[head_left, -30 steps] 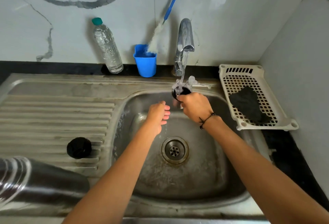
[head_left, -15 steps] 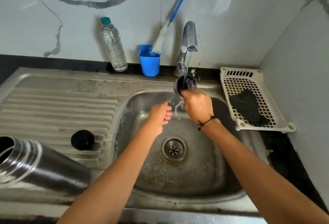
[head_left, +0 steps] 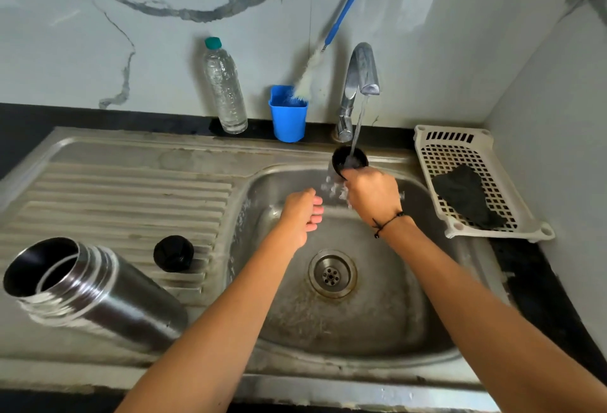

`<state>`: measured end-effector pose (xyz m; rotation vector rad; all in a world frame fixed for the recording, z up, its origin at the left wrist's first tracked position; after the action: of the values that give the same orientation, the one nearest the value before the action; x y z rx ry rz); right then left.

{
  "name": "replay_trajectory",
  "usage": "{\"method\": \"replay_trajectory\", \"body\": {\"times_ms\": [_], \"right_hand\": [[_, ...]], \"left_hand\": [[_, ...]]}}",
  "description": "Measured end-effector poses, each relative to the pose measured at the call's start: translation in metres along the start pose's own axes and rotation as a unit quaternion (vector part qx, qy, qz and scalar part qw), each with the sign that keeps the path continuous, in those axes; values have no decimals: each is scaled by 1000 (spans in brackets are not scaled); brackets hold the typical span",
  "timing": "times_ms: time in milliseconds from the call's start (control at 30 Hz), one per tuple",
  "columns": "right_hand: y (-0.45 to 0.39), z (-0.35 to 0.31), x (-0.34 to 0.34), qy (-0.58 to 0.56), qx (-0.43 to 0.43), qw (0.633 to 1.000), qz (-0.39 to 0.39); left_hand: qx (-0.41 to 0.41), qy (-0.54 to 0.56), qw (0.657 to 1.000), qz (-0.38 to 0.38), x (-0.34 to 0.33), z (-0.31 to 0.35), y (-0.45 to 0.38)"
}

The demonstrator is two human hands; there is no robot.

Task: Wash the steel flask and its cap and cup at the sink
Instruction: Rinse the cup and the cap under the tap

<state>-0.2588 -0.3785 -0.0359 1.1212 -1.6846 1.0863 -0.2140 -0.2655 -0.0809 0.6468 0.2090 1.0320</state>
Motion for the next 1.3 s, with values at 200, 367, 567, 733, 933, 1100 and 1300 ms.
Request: {"method": "replay_trajectory", "body": {"times_ms": [200,367,567,733,933,1100,1300], "right_hand": [[2,-1,1,-36,-25,999,7],[16,-17,8,-261,-8,960,105],[36,-27,-1,-469,-74,880,2],[40,-47,-7,-357,-17,932,-67],[48,-64,-37,-327,26,930,-168],[51,-81,-47,-350,67,924,-140],[31,-97,-55,-436,17,888,-144]], "left_hand": [[5,18,1000,-11,2,-5,5],[-18,128,991,-41,5,2,15],[-99,171,980,0,26,6,33],[-126,-9,980,153,46,-11,40],[-166,-237,924,251,58,-18,57],[-165,-300,900,271,66,-18,76],[-217,-186,905,314,78,-21,101]]}}
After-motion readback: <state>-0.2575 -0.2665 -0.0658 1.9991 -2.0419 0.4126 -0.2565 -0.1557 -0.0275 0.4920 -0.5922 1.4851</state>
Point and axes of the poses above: each hand's wrist, its own y-axis away from the middle knuckle, its own x-axis out of the back of the hand, z = x × y, the point moved 2 cm from there along -y, towards the middle knuckle, and after that the axes turned 12 degrees about -y, right-handed, at the moved point
